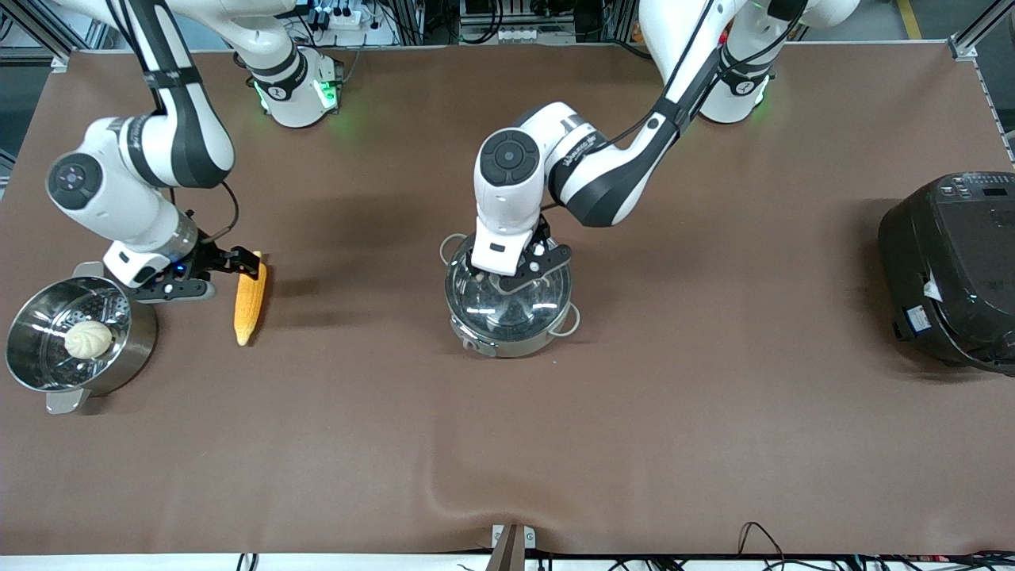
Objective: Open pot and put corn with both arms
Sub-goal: 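Grasp the lid knob with the left gripper while the right gripper grasps the corn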
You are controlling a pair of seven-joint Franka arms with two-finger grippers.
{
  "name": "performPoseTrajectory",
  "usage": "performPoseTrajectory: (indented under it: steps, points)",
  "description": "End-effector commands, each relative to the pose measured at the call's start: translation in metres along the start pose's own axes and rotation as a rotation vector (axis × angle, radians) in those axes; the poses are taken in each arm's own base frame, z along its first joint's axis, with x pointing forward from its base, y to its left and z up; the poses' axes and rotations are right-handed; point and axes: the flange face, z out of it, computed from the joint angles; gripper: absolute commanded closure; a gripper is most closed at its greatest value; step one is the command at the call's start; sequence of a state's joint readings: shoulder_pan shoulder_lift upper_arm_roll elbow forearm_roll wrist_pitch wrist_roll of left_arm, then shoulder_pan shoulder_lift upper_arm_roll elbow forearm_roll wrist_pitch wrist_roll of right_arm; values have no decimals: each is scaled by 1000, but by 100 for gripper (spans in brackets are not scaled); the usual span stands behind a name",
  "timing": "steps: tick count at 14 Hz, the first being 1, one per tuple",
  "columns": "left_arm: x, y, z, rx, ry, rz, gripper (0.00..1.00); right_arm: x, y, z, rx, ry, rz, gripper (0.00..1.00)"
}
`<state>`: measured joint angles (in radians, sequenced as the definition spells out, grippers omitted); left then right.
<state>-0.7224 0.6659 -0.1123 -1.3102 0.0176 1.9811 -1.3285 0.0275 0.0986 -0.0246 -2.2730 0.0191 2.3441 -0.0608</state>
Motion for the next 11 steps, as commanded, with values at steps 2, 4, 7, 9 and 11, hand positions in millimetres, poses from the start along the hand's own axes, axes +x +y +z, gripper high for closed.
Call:
performPoseTrajectory:
  steps: [2,4,7,9,11]
  points:
    - [2,7,3,-4,41,-9,8,2,19,61,-9,-8,34,0]
    - [2,7,3,-4,41,-6,26,4,20,88,-12,10,34,0]
    - [-3,7,7,5,39,0,58,2,31,116,-15,4,48,0]
    - [-2,6,5,11,37,-1,89,0,42,121,-15,-2,47,0]
    - [-1,4,2,21,33,-4,100,-1,41,125,-13,-10,45,4]
